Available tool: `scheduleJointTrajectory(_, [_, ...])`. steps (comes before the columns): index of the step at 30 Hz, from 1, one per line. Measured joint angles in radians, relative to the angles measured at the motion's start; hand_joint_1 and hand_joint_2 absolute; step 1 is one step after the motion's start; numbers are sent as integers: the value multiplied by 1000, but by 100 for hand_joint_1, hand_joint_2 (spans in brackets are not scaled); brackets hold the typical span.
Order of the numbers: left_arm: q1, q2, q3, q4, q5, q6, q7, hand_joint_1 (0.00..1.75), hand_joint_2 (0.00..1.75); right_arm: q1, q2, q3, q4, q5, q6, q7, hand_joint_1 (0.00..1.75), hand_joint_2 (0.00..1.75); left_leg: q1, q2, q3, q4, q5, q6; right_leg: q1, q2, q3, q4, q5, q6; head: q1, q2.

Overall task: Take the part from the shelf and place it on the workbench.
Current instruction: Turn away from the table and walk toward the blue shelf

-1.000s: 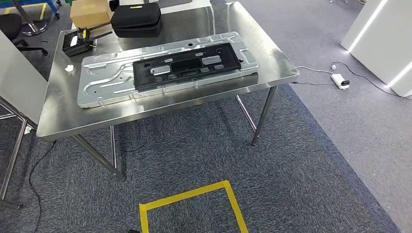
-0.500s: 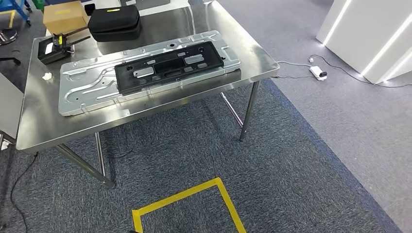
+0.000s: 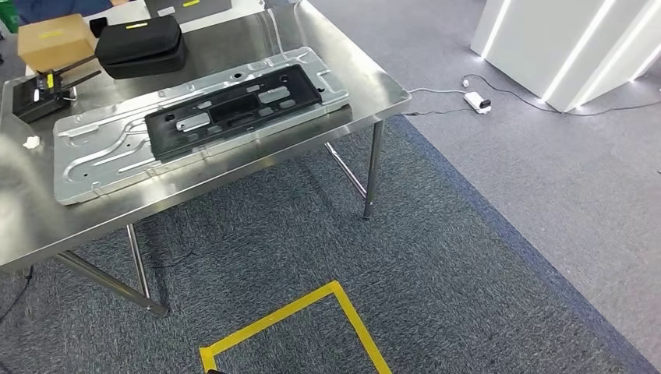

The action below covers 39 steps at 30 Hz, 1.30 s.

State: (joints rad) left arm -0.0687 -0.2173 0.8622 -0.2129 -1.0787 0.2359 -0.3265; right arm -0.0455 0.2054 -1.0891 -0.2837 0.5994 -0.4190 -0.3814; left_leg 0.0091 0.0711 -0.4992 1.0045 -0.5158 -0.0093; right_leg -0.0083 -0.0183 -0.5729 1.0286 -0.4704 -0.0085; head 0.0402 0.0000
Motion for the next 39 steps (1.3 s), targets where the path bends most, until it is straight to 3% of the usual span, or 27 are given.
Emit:
scheduleJointTrajectory(2, [1,0,0,0,0,-1,0,0,0,-1,0,1,1,2,6,-1,0,0,3,-33,-28,70,-50,-9,-3,11,-1,-5,6,-12,-1,0])
scheduleJointTrajectory(4, [4,0,1,0,-1,-1,0,0,0,-1,0,4,2,6,12,1,0,0,4,-57,-90,206,-122,-11,0,25,-6,-5,9,-17,-1,0])
scheduleJointTrajectory(5, [6,0,1,0,-1,-1,0,0,0,-1,1,5,3,9,15,4,0,0,4,-60,-117,263,-141,-11,1,33,-8,-5,9,-18,-1,0])
scheduleJointTrajectory(6, [8,0,1,0,-1,-1,0,0,0,0,1,6,4,12,17,9,0,0,4,-61,-130,288,-139,-9,3,44,-8,-5,10,-18,-1,0])
scheduleJointTrajectory(7, [9,0,1,0,-1,-1,0,0,0,1,1,7,5,15,17,14,0,0,3,-63,-124,273,-116,-6,5,55,-6,-4,10,-19,-1,0])
scheduleJointTrajectory(8, [10,0,1,0,-1,-2,0,0,0,1,1,8,6,18,17,19,0,0,2,-69,-100,220,-78,0,6,67,-4,-4,10,-18,-1,0])
scheduleJointTrajectory(10, [12,1,2,0,-1,-3,0,0,0,1,5,10,8,24,17,30,0,0,1,-115,-40,77,-7,16,7,90,-4,-2,11,-16,-1,0])
scheduleJointTrajectory(12, [13,3,4,0,-1,-5,-2,0,0,0,10,11,9,33,16,43,0,0,-2,-151,-12,1,13,27,4,111,-12,0,15,-7,-1,0])
scheduleJointTrajectory(14, [11,4,5,0,-2,-6,-3,0,0,3,13,12,9,38,16,52,0,0,-4,-139,-8,-13,15,32,0,135,-19,-3,22,8,-1,0])
scheduleJointTrajectory(15, [10,4,5,0,-2,-7,-3,0,0,7,14,12,10,39,17,55,0,0,-3,-126,-2,-23,20,35,1,131,-22,0,21,13,-1,0])
scheduleJointTrajectory(17, [11,3,5,0,-6,-8,-4,0,0,10,16,13,10,42,18,57,0,0,1,-98,9,-44,32,43,6,91,-46,53,-15,21,2,0])
scheduleJointTrajectory(19, [13,2,5,0,-8,-9,-6,0,0,10,16,13,10,46,21,59,0,0,0,-69,10,-47,34,47,3,42,-104,174,-81,27,4,0])
scheduleJointTrajectory(20, [14,2,5,0,-9,-10,-7,0,0,10,16,13,10,49,23,59,0,0,-1,-53,9,-46,33,47,0,33,-132,232,-104,31,4,0])
scheduleJointTrajectory(21, [14,2,5,0,-9,-10,-8,0,0,10,17,13,10,51,26,59,0,0,-1,-39,9,-44,30,47,-4,28,-146,262,-110,35,4,0])
scheduleJointTrajectory(22, [13,2,5,0,-9,-10,-9,0,0,11,17,14,11,52,30,59,0,0,-1,-26,10,-42,27,45,-7,24,-140,256,-97,39,4,0])
scheduleJointTrajectory(23, [12,2,5,0,-9,-10,-10,0,0,12,17,14,10,53,32,59,0,0,0,-13,11,-39,23,43,-11,16,-113,209,-67,41,4,0])
scheduleJointTrajectory(25, [11,2,5,0,-9,-10,-14,0,0,11,17,14,10,53,35,59,0,0,-1,6,17,-31,11,33,-11,-19,-36,72,-12,39,4,0])
scheduleJointTrajectory(27, [9,2,5,0,-9,-11,-15,0,0,11,18,15,10,54,35,59,0,0,-4,20,20,-24,1,21,-5,-37,0,3,3,30,3,0])
scheduleJointTrajectory(29, [6,2,5,0,-9,-11,-16,0,0,11,18,16,10,54,36,58,0,0,-5,34,25,-23,-3,10,-1,-23,-2,1,2,17,3,0])
scheduleJointTrajectory(30, [4,2,5,0,-9,-11,-16,0,0,12,19,16,10,54,36,58,0,0,-3,34,28,-21,-8,6,-2,-14,-2,-3,3,11,3,0])
scheduleJointTrajectory(32, [3,2,5,0,-9,-11,-17,0,0,12,20,16,10,54,36,58,0,0,2,0,12,25,-45,-2,-7,3,0,-11,9,-1,2,0])
scheduleJointTrajectory(34, [6,2,5,0,-9,-11,-18,0,0,10,20,17,10,56,36,58,0,0,5,-46,-47,149,-114,-6,-6,21,-2,-13,12,-9,2,0])
scheduleJointTrajectory(36, [9,2,6,0,-9,-11,-17,0,0,10,21,17,10,60,39,58,0,0,6,-60,-104,263,-150,-8,-3,44,-4,-11,12,-11,2,0])
scheduleJointTrajectory(37, [10,2,6,0,-9,-11,-17,0,0,11,21,18,10,65,43,58,0,0,6,-62,-112,271,-137,-7,-2,58,-4,-9,12,-12,2,0])
scheduleJointTrajectory(39, [12,2,6,0,-11,-10,-17,0,0,11,22,21,11,77,51,59,0,0,7,-76,-75,174,-62,-3,-2,87,-3,-4,11,-11,2,0])
